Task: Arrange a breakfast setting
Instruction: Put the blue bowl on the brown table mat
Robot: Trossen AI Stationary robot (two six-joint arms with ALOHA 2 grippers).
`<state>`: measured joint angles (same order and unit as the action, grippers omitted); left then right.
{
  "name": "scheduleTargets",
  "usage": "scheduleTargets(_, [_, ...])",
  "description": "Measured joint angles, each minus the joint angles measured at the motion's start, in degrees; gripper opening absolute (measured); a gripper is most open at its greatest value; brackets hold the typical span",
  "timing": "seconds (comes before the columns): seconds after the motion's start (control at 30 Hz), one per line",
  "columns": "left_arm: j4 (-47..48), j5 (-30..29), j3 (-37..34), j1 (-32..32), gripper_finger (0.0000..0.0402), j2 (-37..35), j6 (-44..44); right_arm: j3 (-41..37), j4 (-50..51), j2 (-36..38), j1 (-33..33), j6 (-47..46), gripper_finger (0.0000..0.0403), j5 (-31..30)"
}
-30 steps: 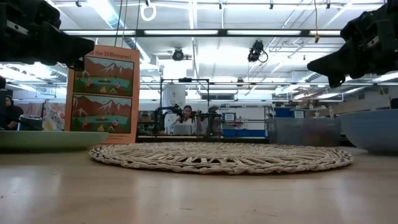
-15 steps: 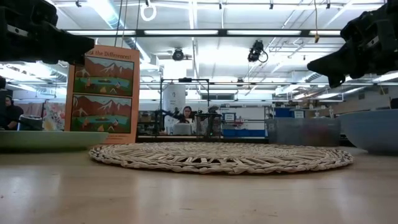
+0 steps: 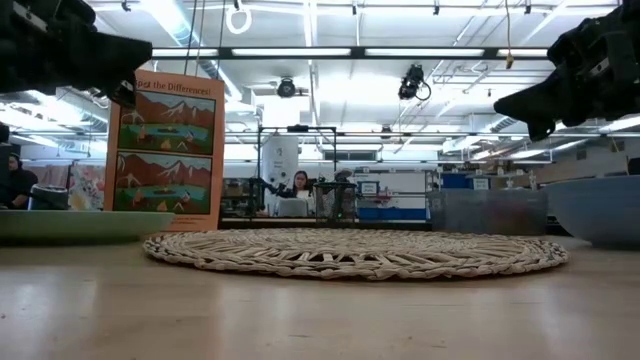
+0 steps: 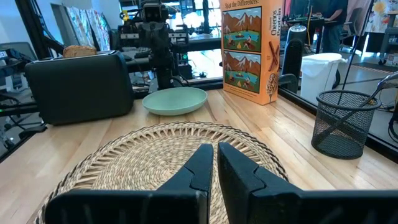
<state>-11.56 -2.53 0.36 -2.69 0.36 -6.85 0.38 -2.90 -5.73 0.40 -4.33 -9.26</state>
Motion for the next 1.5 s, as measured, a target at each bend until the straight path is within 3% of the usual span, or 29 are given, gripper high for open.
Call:
scheduleTargets(0.1, [-3.8, -0.8, 0.0, 0.0, 0.0029, 0.0, -4.0, 0.0, 0.0, 0.0, 0.0, 0.0, 0.0034, 0.0])
scheduleTargets(0.33, [-3.3, -3.2, 2.3, -0.2, 0.0029, 2.2, -9.6, 0.0, 0.0, 0.0, 0.0, 0.0, 0.0034, 0.0])
scheduleTargets(0.73, [-3.3, -5.4, 16.0, -3.2, 0.0029, 23.6, -10.7, 0.0, -0.1, 0.0, 0.0, 0.0, 0.0034, 0.0])
scheduleTargets(0.9, [2.6, -5.8, 24.4, -4.2, 0.0029, 33.1, -15.0, 0.0, -0.1, 0.0, 0.0, 0.0, 0.0034, 0.0])
scheduleTargets(1.17, [15.6, -5.8, 42.2, -8.5, 0.0029, 46.4, -14.6, 0.0, -0.1, 0.0, 0.0, 0.0, 0.0034, 0.0])
scheduleTargets(1.3, [19.7, -6.1, 49.9, -9.8, 0.0029, 51.0, -14.5, 0.0, -0.1, 0.0, 0.0, 0.0, 0.0034, 0.0])
scheduleTargets(1.5, [26.0, -11.1, 58.6, -11.4, 0.0029, 55.7, -13.2, 0.0, -0.1, 0.0, 0.0, 0.0, 0.0034, 0.0])
